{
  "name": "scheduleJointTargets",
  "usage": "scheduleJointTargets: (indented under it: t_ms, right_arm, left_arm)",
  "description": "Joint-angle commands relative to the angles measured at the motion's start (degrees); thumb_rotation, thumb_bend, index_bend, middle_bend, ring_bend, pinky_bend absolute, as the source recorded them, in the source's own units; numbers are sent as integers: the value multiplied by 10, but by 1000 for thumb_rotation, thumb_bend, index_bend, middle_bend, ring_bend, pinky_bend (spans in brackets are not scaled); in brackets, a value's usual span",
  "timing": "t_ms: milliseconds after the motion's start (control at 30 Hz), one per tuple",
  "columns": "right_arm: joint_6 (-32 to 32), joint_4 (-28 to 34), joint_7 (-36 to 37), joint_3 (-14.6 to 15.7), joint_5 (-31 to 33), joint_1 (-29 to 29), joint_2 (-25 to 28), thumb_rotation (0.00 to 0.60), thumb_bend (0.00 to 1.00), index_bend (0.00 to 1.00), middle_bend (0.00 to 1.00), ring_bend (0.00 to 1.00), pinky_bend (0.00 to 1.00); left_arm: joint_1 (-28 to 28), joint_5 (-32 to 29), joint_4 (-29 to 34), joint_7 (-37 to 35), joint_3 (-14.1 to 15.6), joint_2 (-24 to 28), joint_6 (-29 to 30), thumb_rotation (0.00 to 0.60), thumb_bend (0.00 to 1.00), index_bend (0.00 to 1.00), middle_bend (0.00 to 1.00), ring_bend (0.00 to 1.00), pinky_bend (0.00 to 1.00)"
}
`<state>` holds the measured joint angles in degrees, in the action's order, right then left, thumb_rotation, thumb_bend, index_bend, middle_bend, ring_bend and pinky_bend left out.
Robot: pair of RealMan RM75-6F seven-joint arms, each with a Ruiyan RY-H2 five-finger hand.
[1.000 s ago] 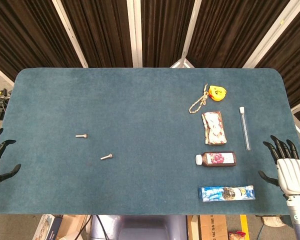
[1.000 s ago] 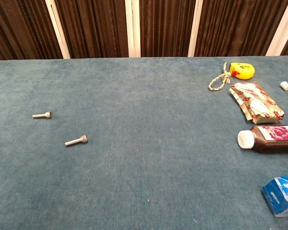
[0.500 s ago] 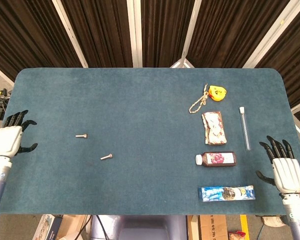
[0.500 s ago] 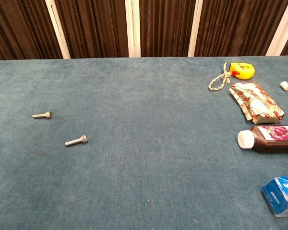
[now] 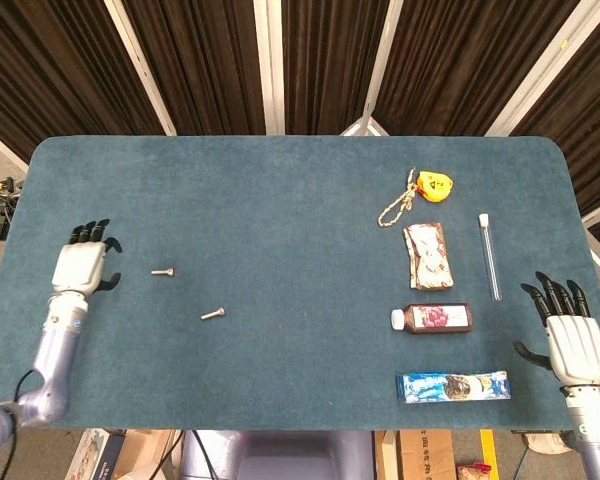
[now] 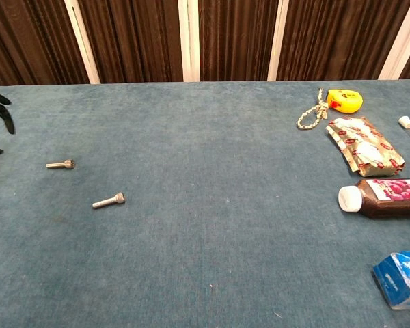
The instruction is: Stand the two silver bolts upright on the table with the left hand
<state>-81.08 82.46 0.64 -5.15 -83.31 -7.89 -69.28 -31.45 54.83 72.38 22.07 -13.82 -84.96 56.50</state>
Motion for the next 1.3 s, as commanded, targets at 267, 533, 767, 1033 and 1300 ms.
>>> scheduleJointTargets:
  t_ms: [267,533,767,1033,1300]
  right_arm:
    - [7,-5,-5,0,6,-2,-5,600,171,184,90,121,0]
    - [14,-8,-4,0,9,-5,-7,600,171,184,90,121,0]
    - [12,-6,-2,0,9,-3,-4,600,171,185,90,121,0]
    - [10,-5,-3,-2,12,-2,-4,600,171,184,90,121,0]
    - [12,-6,0,-2,13,-2,-5,600,171,184,90,121,0]
  left_arm:
    - [-41,-33,-57,25,-10,-75,-10,600,474,432,62,0,0]
    - [-51,-41,-54,53,-4,-93,-1,600,474,448,63,0,0]
    - [-53,-40,-56,59,3,-104,6,600,474,458,67,0,0]
    - [-53,-36,-56,76,13,-113,16,600,475,463,69,0,0]
    - [-54,-32,-73,81,19,-123,17,600,493,473,69,0,0]
